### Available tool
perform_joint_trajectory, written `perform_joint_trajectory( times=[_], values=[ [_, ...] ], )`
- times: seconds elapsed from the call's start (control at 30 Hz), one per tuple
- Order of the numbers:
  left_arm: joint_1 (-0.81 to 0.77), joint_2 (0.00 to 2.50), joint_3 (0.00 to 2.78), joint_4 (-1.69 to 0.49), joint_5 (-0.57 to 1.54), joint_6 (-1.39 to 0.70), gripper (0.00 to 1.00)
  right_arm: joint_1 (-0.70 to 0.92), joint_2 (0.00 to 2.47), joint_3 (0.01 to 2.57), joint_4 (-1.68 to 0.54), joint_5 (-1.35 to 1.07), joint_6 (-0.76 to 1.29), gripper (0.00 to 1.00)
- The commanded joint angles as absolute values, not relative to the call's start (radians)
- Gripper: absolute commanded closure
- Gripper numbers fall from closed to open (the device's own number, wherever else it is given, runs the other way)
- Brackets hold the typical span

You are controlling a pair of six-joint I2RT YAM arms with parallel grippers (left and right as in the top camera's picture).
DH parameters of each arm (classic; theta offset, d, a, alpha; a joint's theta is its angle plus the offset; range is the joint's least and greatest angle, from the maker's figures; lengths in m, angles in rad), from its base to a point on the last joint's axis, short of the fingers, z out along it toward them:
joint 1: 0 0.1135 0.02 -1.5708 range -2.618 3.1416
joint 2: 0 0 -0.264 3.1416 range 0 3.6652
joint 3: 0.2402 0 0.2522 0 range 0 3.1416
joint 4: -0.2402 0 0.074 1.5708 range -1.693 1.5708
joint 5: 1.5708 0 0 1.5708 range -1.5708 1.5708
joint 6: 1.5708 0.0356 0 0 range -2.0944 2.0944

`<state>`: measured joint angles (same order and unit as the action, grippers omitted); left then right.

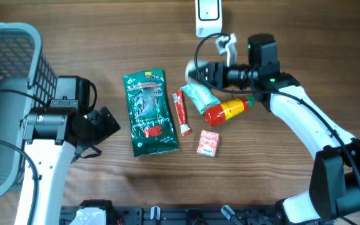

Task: Scan the item barcode
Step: 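Lift the jar and hold its label to the white scanner, then carry the jar to the right table edge and release it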

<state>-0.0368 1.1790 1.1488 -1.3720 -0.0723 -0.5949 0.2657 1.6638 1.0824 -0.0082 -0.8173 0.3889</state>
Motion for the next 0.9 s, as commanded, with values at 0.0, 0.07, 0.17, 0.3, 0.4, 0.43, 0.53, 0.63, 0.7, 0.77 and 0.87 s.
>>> perform_joint_trajectory(
  times=[0.0, 0.07, 0.17, 0.3, 0.4, 0.43, 0.53, 0.63, 0.7, 0.77, 0.87],
  values=[
    [-0.03, 1.18, 1.144, -1.374, -0.064, -0.58, 0.0, 0.266, 1.645, 1.1, 0.158, -0.508, 0.302, 0.39],
    [-0.03, 1.18, 1.144, -1.374, -0.064, -0.58, 0.0, 0.266, 1.666, 1.1, 0.246, -0.369, 0.228, 0.38],
    [-0.03, 1.18, 1.144, -1.374, -0.064, -0.58, 0.0, 0.265, 1.74, 1.101, 0.412, -0.249, 0.144, 0.36],
    [-0.03, 1.18, 1.144, -1.374, -0.064, -0.58, 0.0, 0.265, 1.914, 1.108, 0.72, -0.171, 0.13, 0.32],
    [-0.03, 1.18, 1.144, -1.374, -0.064, -0.58, 0.0, 0.265, 2.088, 1.21, 0.847, -0.146, 0.131, 0.32],
    [-0.03, 1.18, 1.144, -1.374, -0.064, -0.58, 0.0, 0.266, 2.152, 1.277, 0.849, -0.146, 0.13, 0.31],
    [-0.03, 1.18, 1.144, -1.374, -0.064, -0.58, 0.0, 0.265, 2.308, 1.475, 0.844, -0.145, 0.115, 0.31],
    [-0.03, 1.18, 1.144, -1.374, -0.064, -0.58, 0.0, 0.265, 2.394, 1.626, 0.776, -0.091, 0.104, 0.31],
    [-0.03, 1.18, 1.144, -1.374, -0.064, -0.58, 0.0, 0.265, 2.413, 1.668, 0.747, -0.083, 0.105, 0.31],
    [-0.03, 1.18, 1.144, -1.374, -0.064, -0.58, 0.0, 0.265, 2.415, 1.672, 0.753, -0.082, 0.104, 0.3],
    [-0.03, 1.18, 1.144, -1.374, -0.064, -0.58, 0.0, 0.265, 2.412, 1.672, 0.747, -0.082, 0.116, 0.32]
  ],
)
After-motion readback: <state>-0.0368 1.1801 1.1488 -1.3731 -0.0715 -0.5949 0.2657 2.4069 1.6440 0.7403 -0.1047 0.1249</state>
